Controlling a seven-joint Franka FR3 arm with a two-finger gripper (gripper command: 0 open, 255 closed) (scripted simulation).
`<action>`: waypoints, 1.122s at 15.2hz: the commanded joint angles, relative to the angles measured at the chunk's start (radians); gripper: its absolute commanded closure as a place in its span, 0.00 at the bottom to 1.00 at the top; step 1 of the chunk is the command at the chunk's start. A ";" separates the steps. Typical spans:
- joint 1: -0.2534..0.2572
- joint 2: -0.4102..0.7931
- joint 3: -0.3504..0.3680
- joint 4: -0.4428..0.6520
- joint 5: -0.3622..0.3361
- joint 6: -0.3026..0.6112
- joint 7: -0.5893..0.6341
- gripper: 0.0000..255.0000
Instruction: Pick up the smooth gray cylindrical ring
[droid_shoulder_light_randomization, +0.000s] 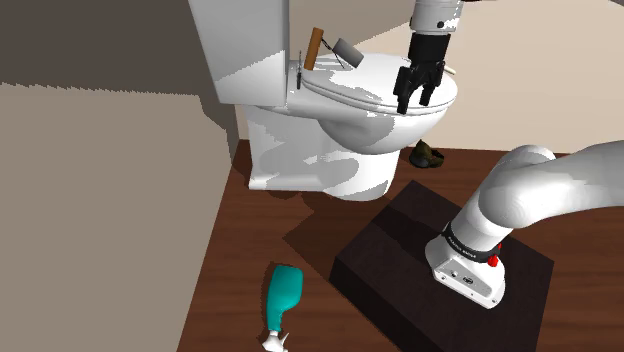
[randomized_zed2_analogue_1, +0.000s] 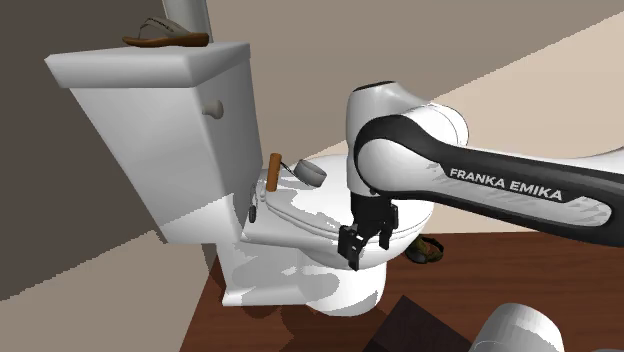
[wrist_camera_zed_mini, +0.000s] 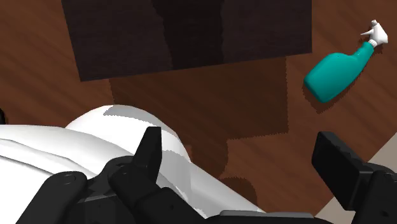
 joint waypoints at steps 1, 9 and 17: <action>0.000 0.000 0.000 0.000 0.000 0.000 0.000 0.00; 0.001 0.245 -0.127 0.195 0.071 0.134 -0.135 0.00; 0.016 0.502 -0.250 0.457 0.220 0.174 -0.290 0.00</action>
